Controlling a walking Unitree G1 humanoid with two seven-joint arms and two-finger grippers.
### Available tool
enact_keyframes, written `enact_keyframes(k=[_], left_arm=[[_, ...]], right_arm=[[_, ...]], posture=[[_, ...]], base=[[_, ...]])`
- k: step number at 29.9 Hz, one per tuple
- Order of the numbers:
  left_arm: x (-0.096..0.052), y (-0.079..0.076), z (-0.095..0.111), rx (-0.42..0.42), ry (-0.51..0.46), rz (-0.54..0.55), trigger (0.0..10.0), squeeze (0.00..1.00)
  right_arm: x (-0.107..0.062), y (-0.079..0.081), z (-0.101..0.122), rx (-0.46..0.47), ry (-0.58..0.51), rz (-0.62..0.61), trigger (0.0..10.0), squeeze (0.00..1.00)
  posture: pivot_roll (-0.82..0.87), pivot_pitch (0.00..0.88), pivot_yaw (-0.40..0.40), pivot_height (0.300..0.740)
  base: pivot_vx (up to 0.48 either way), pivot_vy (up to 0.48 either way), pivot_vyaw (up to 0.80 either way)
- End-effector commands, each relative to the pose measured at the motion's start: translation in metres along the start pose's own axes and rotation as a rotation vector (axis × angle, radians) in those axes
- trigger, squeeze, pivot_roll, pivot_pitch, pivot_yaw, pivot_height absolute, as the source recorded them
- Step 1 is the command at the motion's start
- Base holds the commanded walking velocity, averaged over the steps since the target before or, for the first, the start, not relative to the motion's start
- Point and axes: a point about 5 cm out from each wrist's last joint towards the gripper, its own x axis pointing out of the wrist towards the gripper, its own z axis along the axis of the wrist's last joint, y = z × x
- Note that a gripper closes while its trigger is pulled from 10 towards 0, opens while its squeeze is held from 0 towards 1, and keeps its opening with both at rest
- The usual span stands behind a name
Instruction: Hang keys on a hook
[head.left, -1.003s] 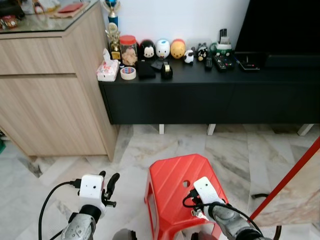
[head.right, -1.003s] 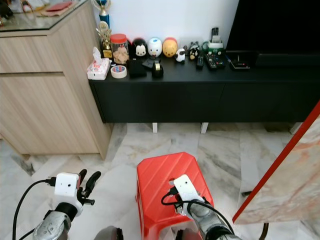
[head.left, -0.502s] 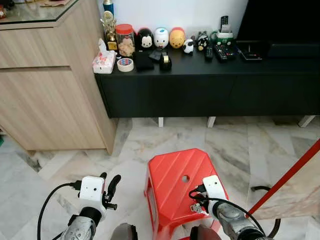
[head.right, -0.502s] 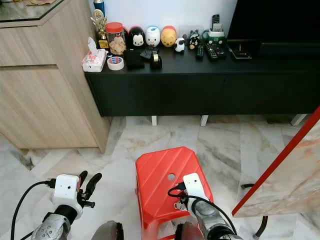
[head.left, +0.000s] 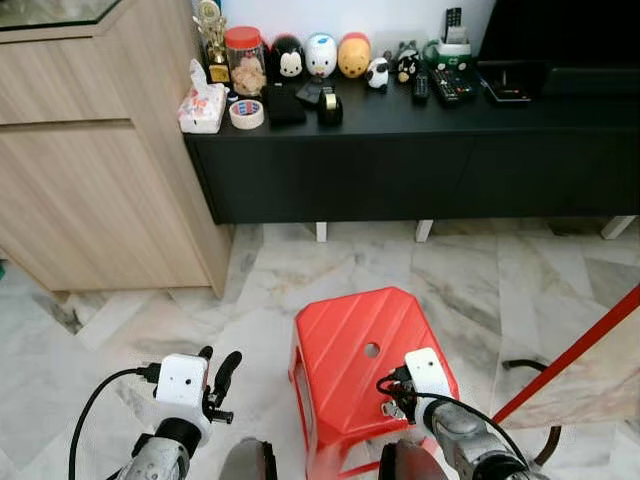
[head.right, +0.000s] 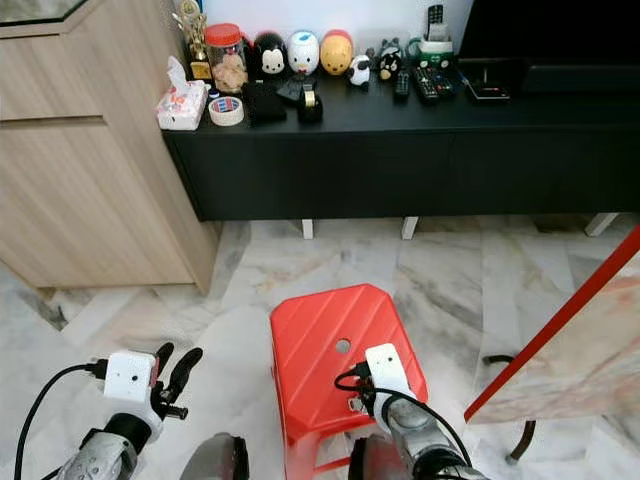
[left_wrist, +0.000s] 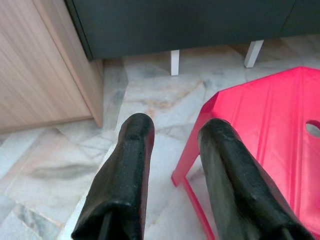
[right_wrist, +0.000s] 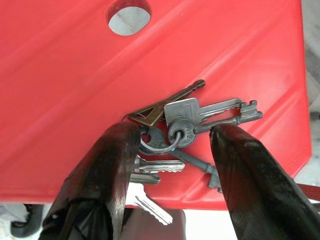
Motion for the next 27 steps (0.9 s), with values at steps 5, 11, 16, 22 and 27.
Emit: enact_keyframes(k=[5,11,16,22,27], left_arm=[[0.000,-0.003,0.010,0.017,-0.016,-0.008,10.0,0.00],[0.003,-0.007,0.020,0.015,-0.041,-0.016,10.0,0.00],[0.000,-0.009,0.022,0.013,-0.041,-0.018,10.0,0.00],[-0.002,-0.011,0.022,0.009,-0.032,-0.018,10.0,0.00],[-0.002,-0.011,0.021,0.009,-0.027,-0.018,10.0,0.00]], right_arm=[[0.001,0.008,0.009,0.034,-0.061,0.017,10.0,0.00],[0.001,0.011,0.009,0.028,-0.060,0.018,10.0,0.00],[0.002,0.008,0.005,0.009,-0.024,-0.005,10.0,0.00],[0.002,0.007,0.006,0.008,-0.024,-0.001,4.3,0.00],[0.002,0.007,0.008,0.001,-0.027,0.003,0.0,0.00]], posture=[[0.13,0.197,-0.010,0.651],[0.13,0.219,-0.010,0.651],[0.13,0.233,-0.014,0.651],[0.13,0.228,-0.020,0.651],[0.13,0.220,-0.023,0.651]], base=[[0.000,0.000,0.00],[0.000,0.000,0.00],[0.000,0.000,0.00],[0.000,0.000,0.00],[0.000,0.000,0.00]])
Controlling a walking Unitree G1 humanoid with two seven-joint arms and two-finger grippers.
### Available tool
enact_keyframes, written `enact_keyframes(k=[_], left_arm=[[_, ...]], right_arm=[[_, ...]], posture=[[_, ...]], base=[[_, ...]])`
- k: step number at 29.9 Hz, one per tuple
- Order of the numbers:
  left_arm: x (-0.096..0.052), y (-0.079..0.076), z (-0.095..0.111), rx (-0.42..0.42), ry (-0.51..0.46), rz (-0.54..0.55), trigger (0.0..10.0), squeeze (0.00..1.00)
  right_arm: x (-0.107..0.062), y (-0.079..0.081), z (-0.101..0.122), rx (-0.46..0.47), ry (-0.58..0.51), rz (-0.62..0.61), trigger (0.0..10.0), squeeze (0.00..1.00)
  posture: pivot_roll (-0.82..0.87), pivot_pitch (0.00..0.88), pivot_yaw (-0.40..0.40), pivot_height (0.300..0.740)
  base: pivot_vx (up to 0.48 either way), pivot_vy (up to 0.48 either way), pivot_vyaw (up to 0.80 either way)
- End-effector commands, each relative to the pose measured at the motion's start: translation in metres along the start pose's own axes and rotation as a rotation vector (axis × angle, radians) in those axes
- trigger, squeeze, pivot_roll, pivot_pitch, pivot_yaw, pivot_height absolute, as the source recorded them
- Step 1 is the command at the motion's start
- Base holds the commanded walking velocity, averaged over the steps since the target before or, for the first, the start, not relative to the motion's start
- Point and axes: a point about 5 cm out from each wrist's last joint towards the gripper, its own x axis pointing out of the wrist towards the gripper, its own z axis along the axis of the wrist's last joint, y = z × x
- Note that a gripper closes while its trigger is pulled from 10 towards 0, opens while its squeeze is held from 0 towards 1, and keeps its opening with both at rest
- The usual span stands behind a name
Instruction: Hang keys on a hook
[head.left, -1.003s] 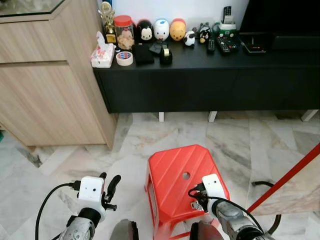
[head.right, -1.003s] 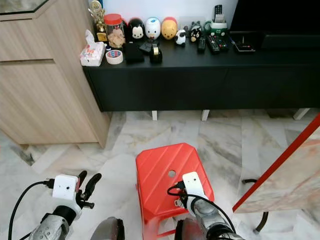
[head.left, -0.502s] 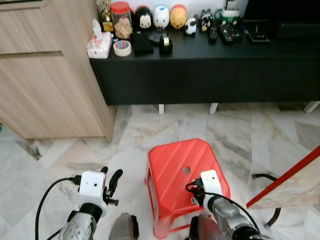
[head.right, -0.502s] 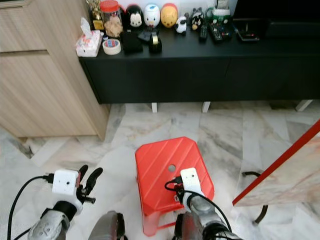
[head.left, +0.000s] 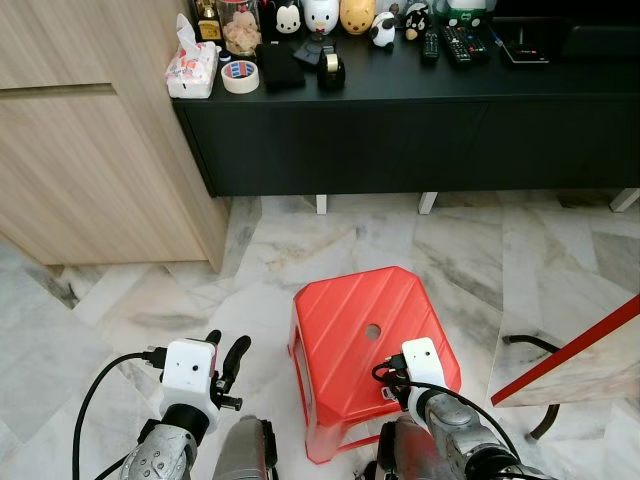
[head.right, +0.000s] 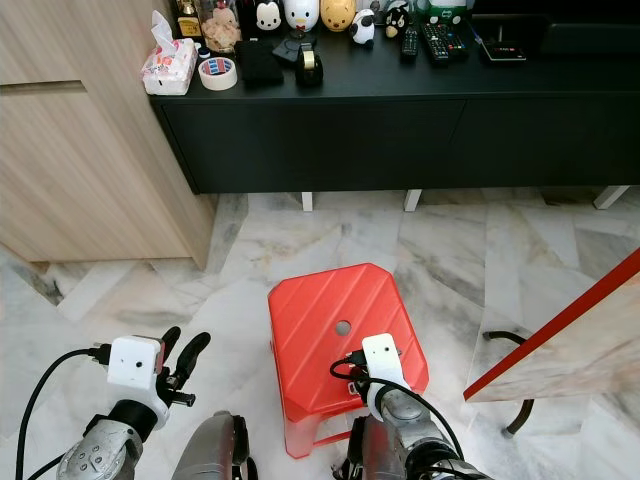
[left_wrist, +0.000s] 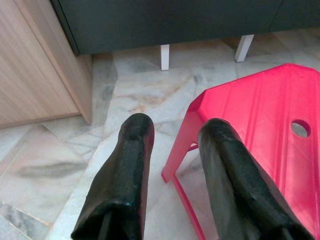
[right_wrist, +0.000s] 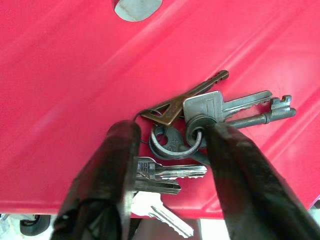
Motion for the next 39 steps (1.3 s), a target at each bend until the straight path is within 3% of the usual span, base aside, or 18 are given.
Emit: enact_keyframes(k=[1,17,30,34,35,36,37,38,39], left_arm=[[-0.004,-0.001,-0.004,0.011,0.030,0.004,10.0,0.00],[0.000,0.003,-0.006,0.032,0.036,0.005,10.0,0.00],[0.008,0.006,-0.010,0.040,0.038,0.014,10.0,0.00],[0.010,0.008,-0.011,0.041,0.040,0.016,10.0,0.00],[0.011,0.009,-0.011,0.042,0.040,0.018,10.0,0.00],[0.011,0.009,-0.011,0.043,0.040,0.020,10.0,0.00],[0.012,0.010,-0.011,0.044,0.039,0.025,10.0,0.00],[0.012,0.010,-0.011,0.044,0.039,0.025,10.0,0.00],[0.012,0.010,-0.011,0.044,0.039,0.025,10.0,0.00]], right_arm=[[-0.001,0.000,-0.006,-0.009,0.028,0.003,0.0,0.00],[0.000,0.004,-0.001,-0.012,0.005,0.015,0.0,0.00],[0.003,0.012,0.033,0.026,-0.157,0.069,0.0,0.00],[0.002,0.012,0.034,0.024,-0.168,0.074,0.0,0.00],[0.002,0.013,0.033,0.011,-0.168,0.082,1.8,0.00],[0.002,0.013,0.033,0.003,-0.168,0.088,1.8,0.00],[0.002,0.011,0.032,-0.066,-0.160,0.092,10.0,0.00],[0.002,0.011,0.032,-0.066,-0.160,0.092,10.0,0.00],[0.002,0.008,0.033,-0.128,-0.157,0.089,10.0,0.00]], posture=[[0.13,0.215,-0.024,0.651],[0.13,0.176,-0.020,0.651],[0.12,0.153,-0.023,0.651],[0.12,0.146,-0.024,0.651],[0.12,0.146,-0.024,0.651],[0.12,0.146,-0.024,0.651],[0.11,0.147,-0.025,0.651],[0.11,0.147,-0.025,0.651],[0.11,0.149,-0.025,0.651]], base=[[0.000,0.000,0.00],[0.000,0.000,0.00],[0.000,0.000,0.00],[0.000,0.000,0.00],[0.000,0.000,0.00],[0.000,0.000,0.00],[0.000,0.000,0.00],[0.000,0.000,0.00],[0.000,0.000,0.00]])
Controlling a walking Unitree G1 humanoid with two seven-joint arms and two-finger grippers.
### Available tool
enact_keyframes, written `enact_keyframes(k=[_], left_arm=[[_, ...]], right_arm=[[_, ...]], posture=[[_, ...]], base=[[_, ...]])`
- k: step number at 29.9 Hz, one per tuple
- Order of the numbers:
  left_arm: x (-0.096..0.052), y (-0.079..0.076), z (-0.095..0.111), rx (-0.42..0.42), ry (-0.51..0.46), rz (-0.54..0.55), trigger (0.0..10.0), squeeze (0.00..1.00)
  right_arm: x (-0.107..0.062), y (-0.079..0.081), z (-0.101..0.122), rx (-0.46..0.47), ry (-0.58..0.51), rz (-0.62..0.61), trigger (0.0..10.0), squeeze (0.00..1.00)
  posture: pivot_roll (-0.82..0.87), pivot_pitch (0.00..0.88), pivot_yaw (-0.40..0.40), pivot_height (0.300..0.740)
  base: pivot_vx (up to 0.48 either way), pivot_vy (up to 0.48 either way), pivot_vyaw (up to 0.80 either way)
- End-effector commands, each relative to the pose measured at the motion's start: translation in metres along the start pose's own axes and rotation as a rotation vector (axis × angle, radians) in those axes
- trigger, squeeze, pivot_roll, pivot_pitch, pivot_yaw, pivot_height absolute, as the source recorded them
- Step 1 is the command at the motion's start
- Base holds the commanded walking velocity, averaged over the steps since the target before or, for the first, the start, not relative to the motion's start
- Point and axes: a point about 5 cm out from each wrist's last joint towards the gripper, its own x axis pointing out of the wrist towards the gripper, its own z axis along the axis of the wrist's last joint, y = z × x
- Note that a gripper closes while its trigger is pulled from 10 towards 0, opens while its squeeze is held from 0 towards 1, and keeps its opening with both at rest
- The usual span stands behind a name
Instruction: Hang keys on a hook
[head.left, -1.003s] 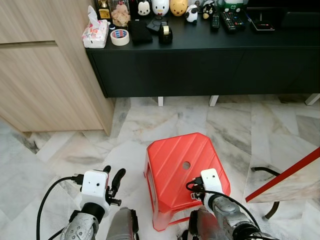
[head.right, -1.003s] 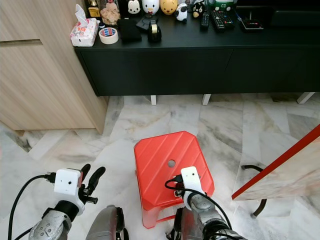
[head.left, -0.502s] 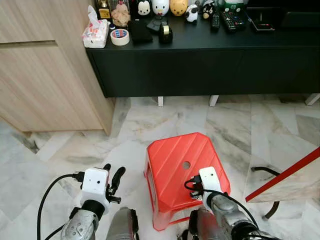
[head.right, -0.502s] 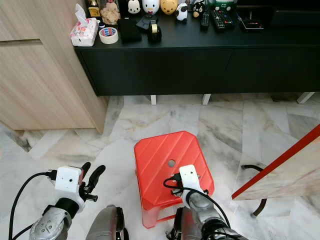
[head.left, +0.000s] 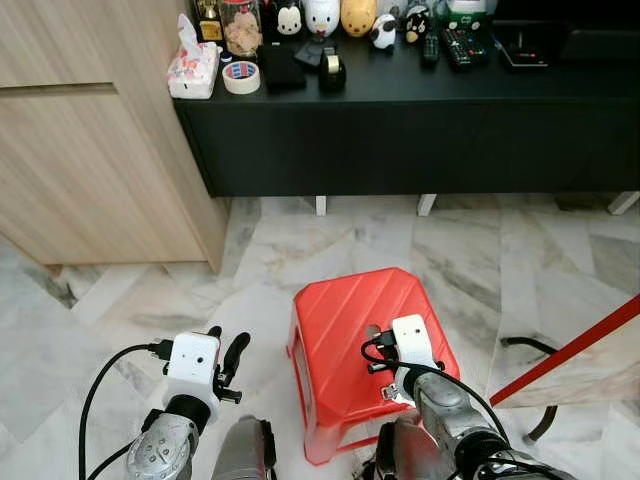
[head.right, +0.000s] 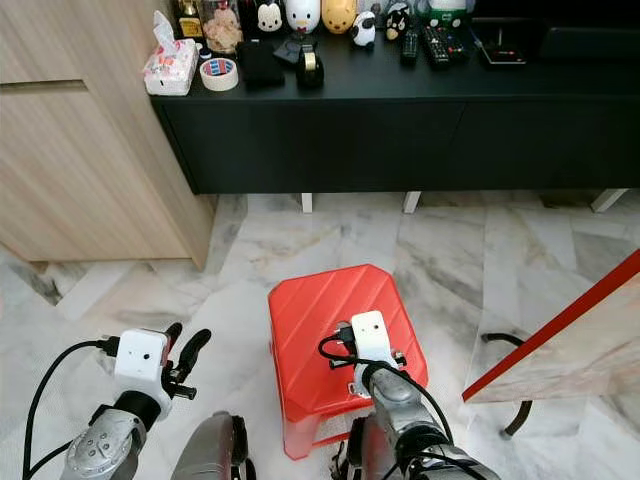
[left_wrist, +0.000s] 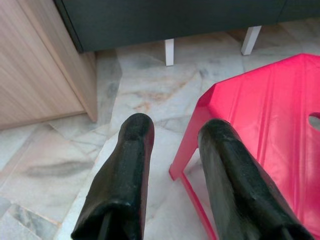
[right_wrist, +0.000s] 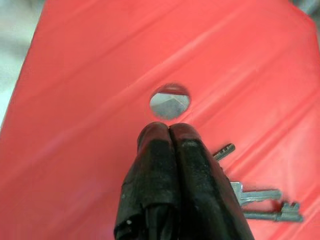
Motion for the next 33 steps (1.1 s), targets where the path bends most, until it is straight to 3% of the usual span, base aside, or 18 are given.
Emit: enact_keyframes(k=[1,2,4,8,10,20,24,28,29,33], left_arm=[[-0.002,0.004,-0.004,0.005,0.015,0.016,10.0,0.00],[-0.002,0.004,-0.004,0.005,0.016,0.015,10.0,0.00],[-0.002,0.002,-0.006,0.003,0.019,0.010,10.0,0.00],[-0.003,0.001,-0.006,0.002,0.020,0.008,10.0,0.00],[-0.004,0.001,-0.006,0.001,0.022,0.006,10.0,0.00],[-0.005,0.002,-0.006,0.004,0.026,0.005,10.0,0.00],[-0.006,0.003,-0.007,0.008,0.032,0.004,10.0,0.00],[-0.006,0.003,-0.008,0.008,0.034,0.002,10.0,0.00],[-0.006,0.003,-0.009,0.009,0.035,0.002,10.0,0.00],[-0.007,0.003,-0.009,0.010,0.036,-0.002,10.0,0.00]], right_arm=[[-0.001,-0.006,-0.001,-0.096,0.012,0.005,10.0,0.37],[-0.001,-0.009,0.000,-0.121,0.023,-0.001,10.0,1.00],[-0.002,-0.020,0.002,-0.202,0.060,-0.009,10.0,1.00],[-0.002,-0.024,0.004,-0.271,0.079,0.008,10.0,1.00],[-0.001,-0.029,0.009,-0.367,0.094,0.030,10.0,1.00],[0.000,-0.021,0.013,-0.382,0.103,0.141,10.0,1.00],[-0.003,-0.022,0.000,-0.478,0.176,0.168,10.0,1.00],[-0.005,-0.022,-0.005,-0.484,0.201,0.184,10.0,1.00],[-0.006,-0.024,-0.009,-0.504,0.223,0.178,10.0,0.00],[-0.007,-0.028,-0.015,-0.515,0.262,0.159,10.0,0.00]], posture=[[0.11,0.151,-0.025,0.651],[0.10,0.152,-0.025,0.651],[0.10,0.158,-0.025,0.651],[0.11,0.162,-0.025,0.651],[0.11,0.164,-0.027,0.651],[0.12,0.162,-0.023,0.651],[0.12,0.153,-0.023,0.651],[0.12,0.147,-0.022,0.651],[0.12,0.145,-0.021,0.651],[0.12,0.141,-0.019,0.651]], base=[[0.000,0.000,0.00],[0.000,0.000,0.00],[0.000,0.000,0.00],[0.000,0.000,0.00],[0.000,0.000,0.00],[0.000,0.000,0.00],[0.000,0.000,0.00],[0.000,0.000,0.00],[0.000,0.000,0.00],[0.000,0.000,0.00]])
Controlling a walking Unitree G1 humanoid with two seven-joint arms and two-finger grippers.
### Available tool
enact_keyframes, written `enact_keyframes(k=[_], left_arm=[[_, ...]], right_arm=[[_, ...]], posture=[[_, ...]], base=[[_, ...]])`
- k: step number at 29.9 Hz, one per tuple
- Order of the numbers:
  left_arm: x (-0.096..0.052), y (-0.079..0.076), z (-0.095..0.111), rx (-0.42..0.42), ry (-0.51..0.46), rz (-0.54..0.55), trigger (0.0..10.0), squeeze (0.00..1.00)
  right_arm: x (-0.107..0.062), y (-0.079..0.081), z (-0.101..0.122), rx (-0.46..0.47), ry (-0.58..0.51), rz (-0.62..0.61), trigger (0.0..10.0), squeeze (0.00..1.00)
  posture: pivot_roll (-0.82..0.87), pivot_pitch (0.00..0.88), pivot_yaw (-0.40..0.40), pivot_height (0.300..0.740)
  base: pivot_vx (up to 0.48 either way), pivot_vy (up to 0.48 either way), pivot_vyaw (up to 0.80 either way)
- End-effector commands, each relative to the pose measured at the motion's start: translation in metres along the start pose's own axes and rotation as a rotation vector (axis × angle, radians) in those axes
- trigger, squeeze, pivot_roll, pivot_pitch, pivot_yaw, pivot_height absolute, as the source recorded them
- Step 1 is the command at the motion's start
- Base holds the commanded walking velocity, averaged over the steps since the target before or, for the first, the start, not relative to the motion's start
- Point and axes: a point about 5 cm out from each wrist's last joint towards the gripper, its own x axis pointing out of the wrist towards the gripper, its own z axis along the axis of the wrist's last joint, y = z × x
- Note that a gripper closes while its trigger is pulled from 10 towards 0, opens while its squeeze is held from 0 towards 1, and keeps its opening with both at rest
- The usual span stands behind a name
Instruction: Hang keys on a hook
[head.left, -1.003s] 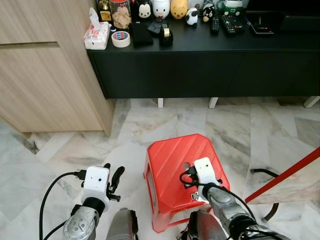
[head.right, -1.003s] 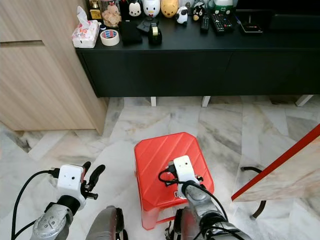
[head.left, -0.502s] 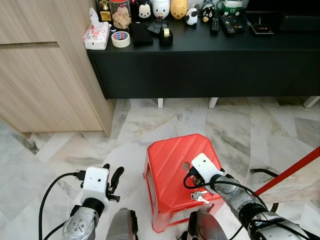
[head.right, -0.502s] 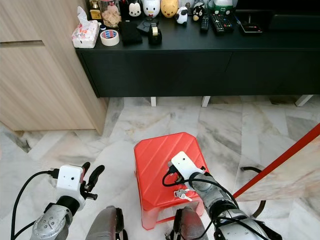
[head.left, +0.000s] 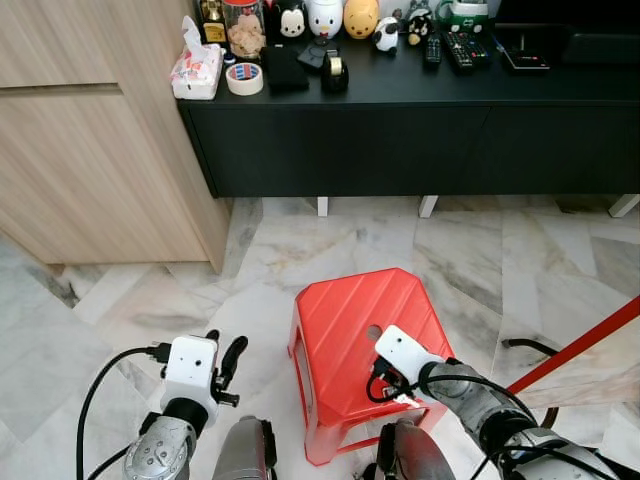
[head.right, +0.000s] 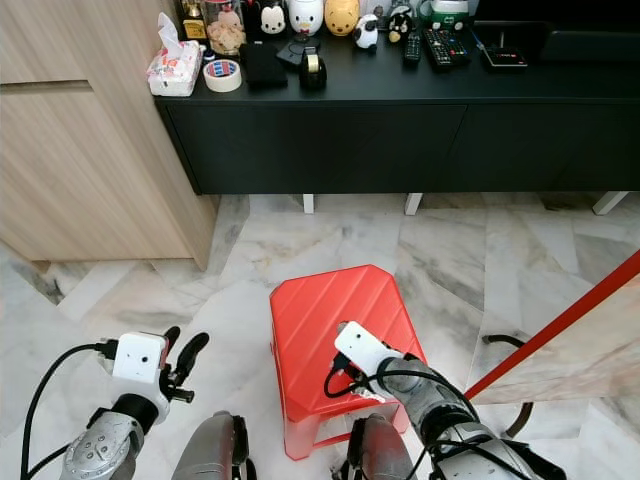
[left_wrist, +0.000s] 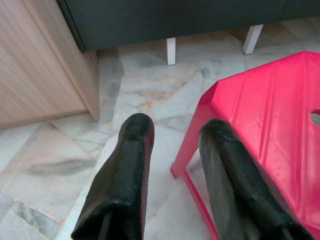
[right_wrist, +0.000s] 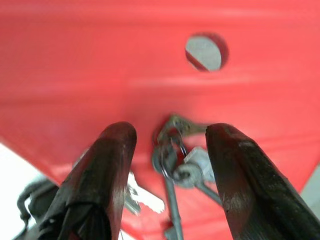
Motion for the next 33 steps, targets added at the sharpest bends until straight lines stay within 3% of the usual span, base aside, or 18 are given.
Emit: enact_keyframes(k=[1,18,19,21,22,23,25,26,27,33], left_arm=[[-0.004,0.002,-0.006,0.008,0.024,0.000,10.0,0.00],[-0.006,0.002,-0.006,0.021,0.029,-0.005,10.0,0.00],[-0.006,0.002,-0.006,0.021,0.028,-0.005,10.0,0.00],[-0.007,0.002,-0.006,0.022,0.028,-0.005,10.0,0.00],[-0.008,0.002,-0.006,0.022,0.028,-0.005,10.0,0.00],[-0.008,0.002,-0.006,0.023,0.029,-0.005,10.0,0.00],[-0.010,0.001,-0.006,0.023,0.030,-0.006,10.0,0.00],[-0.010,0.001,-0.006,0.023,0.030,-0.006,10.0,0.00],[-0.012,0.001,-0.006,0.024,0.033,-0.007,10.0,0.00],[-0.015,0.001,-0.006,0.027,0.038,-0.008,10.0,0.00]], right_arm=[[0.000,0.005,-0.011,0.014,0.050,0.006,10.0,0.00],[0.000,0.015,-0.022,0.046,0.095,0.024,10.0,0.00],[0.000,0.016,-0.022,0.046,0.098,0.026,4.6,0.00],[0.000,0.016,-0.023,0.046,0.099,0.028,4.2,0.00],[0.000,0.016,-0.024,0.048,0.100,0.028,2.8,0.00],[0.000,0.017,-0.024,0.049,0.102,0.027,2.8,0.00],[0.000,0.017,-0.025,0.050,0.104,0.024,4.3,0.00],[0.000,0.017,-0.025,0.050,0.104,0.024,4.3,0.00],[0.000,0.016,-0.026,0.052,0.104,0.016,10.0,0.00],[0.000,0.011,-0.022,0.057,0.094,-0.009,10.0,0.00]], posture=[[0.12,0.140,-0.018,0.651],[0.13,0.150,-0.018,0.651],[0.13,0.154,-0.018,0.651],[0.13,0.158,-0.017,0.651],[0.13,0.163,-0.015,0.651],[0.13,0.165,-0.015,0.651],[0.13,0.170,-0.014,0.651],[0.13,0.170,-0.014,0.651],[0.13,0.183,-0.012,0.651],[0.14,0.199,-0.009,0.651]], base=[[0.000,0.000,0.00],[0.000,0.000,0.00],[0.000,0.000,0.00],[0.000,0.000,0.00],[0.000,0.000,0.00],[0.000,0.000,0.00],[0.000,0.000,0.00],[0.000,0.000,0.00],[0.000,0.000,0.00],[0.000,0.000,0.00]])
